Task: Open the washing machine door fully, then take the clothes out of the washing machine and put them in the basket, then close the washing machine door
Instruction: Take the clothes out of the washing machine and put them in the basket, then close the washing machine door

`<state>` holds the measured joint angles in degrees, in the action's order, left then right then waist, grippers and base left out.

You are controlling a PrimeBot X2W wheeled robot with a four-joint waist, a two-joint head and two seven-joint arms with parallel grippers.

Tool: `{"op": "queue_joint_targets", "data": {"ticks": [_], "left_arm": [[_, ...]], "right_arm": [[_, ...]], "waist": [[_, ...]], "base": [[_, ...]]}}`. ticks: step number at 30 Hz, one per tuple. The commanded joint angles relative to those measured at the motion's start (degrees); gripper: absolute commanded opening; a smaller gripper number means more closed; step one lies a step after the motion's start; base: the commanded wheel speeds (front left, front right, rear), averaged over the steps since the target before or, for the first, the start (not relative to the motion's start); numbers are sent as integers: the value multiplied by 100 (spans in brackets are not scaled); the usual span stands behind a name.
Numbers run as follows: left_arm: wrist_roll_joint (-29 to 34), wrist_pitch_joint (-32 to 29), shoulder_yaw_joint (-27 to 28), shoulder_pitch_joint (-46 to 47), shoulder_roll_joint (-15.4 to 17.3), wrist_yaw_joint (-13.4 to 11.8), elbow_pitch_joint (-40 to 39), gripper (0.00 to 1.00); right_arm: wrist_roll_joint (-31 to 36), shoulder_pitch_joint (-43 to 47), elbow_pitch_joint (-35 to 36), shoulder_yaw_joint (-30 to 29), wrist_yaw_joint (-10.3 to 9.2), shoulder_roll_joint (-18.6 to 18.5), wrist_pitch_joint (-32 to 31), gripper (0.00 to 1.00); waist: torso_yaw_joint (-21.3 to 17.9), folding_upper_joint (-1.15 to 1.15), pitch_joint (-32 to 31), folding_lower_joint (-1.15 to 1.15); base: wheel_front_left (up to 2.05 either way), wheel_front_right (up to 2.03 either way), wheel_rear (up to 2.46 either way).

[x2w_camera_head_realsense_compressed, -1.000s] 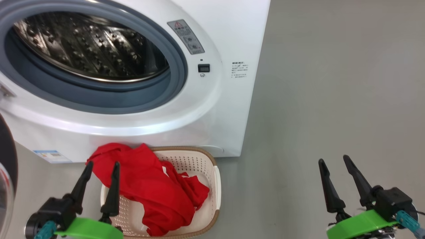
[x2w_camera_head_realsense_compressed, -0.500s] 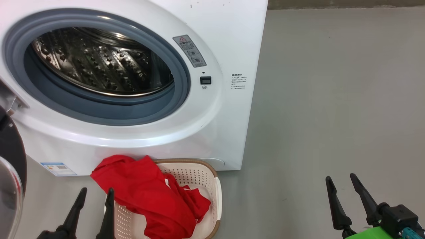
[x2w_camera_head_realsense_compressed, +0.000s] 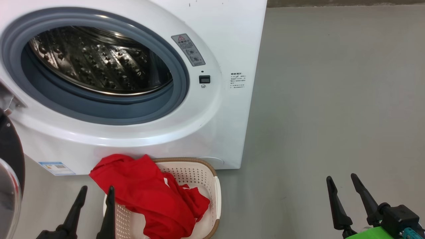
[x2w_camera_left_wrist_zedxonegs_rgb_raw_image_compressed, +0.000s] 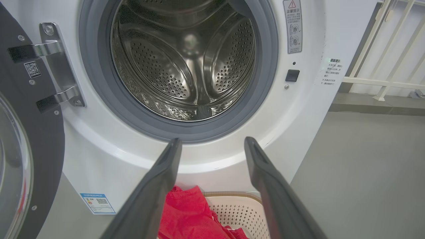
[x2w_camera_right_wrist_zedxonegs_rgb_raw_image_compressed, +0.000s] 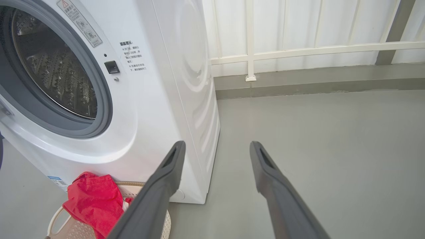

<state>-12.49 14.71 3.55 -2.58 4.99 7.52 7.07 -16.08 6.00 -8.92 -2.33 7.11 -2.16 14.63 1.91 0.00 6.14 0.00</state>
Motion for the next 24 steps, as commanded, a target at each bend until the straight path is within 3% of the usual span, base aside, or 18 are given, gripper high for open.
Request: {"op": "queue_joint_targets", "data": {"ticks": [1,12,24], "left_arm": [[11,29,222,70,75,-3,-174,100],[138,29,248,74,47,-3,-152,100],[163,29,259,72,8,-3,-212,100]], "right_arm": [[14,-76,127,137,37,-72,37,100],[9,-60,120,137,37,-72,37,100],[7,-70,105,150,37,-72,37,100]], "waist": [[-10,0,-3,0],[12,0,-13,0],[41,0,-20,0]], "base": [[0,0,0],[-38,38,0],[-144,144,0]]}}
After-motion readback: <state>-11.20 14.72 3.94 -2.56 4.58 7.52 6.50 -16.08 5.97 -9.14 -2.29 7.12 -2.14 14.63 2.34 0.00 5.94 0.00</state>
